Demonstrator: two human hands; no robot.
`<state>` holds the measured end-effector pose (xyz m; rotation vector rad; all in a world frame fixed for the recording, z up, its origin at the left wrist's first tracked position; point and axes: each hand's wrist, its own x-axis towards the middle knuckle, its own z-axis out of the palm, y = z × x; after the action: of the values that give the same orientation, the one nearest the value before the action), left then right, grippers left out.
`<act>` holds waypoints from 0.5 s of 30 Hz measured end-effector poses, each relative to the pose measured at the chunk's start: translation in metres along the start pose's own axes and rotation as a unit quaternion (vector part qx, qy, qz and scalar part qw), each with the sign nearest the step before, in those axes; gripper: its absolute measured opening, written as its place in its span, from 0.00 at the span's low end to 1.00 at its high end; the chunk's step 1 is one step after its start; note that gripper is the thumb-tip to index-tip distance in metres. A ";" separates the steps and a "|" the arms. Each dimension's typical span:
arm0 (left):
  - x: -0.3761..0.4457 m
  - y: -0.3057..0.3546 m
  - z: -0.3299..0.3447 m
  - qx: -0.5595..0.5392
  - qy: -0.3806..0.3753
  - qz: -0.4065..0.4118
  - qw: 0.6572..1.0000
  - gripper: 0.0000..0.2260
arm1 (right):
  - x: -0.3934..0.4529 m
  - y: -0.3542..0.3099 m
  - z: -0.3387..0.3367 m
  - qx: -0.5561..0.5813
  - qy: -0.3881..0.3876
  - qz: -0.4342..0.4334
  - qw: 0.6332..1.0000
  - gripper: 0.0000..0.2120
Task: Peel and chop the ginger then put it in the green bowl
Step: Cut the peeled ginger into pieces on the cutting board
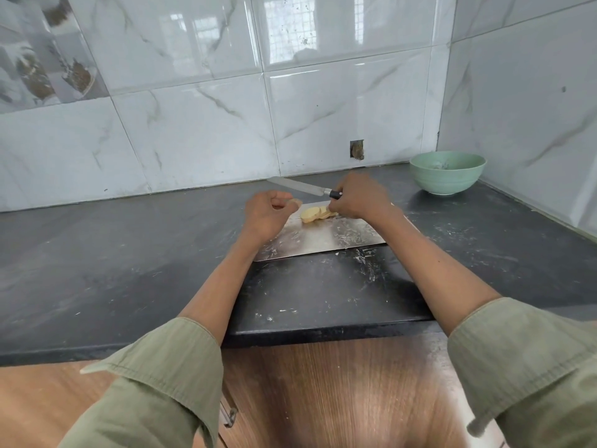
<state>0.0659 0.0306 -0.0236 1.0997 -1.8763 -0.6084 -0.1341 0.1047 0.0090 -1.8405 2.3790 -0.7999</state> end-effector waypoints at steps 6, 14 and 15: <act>-0.003 0.004 0.022 0.112 -0.168 0.112 0.973 0.22 | 0.006 0.002 0.002 0.059 -0.047 0.016 0.997 0.08; 0.021 0.006 0.039 0.230 -0.223 0.159 0.934 0.22 | 0.011 0.005 0.005 0.083 -0.047 0.016 0.995 0.05; 0.025 0.008 0.041 0.233 -0.234 0.160 0.930 0.22 | 0.012 0.006 0.006 0.087 -0.040 0.018 0.995 0.08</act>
<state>0.0209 0.0130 -0.0279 0.9492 -2.6472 -0.2459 -0.1407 0.0929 0.0048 -1.7250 2.2113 -0.8806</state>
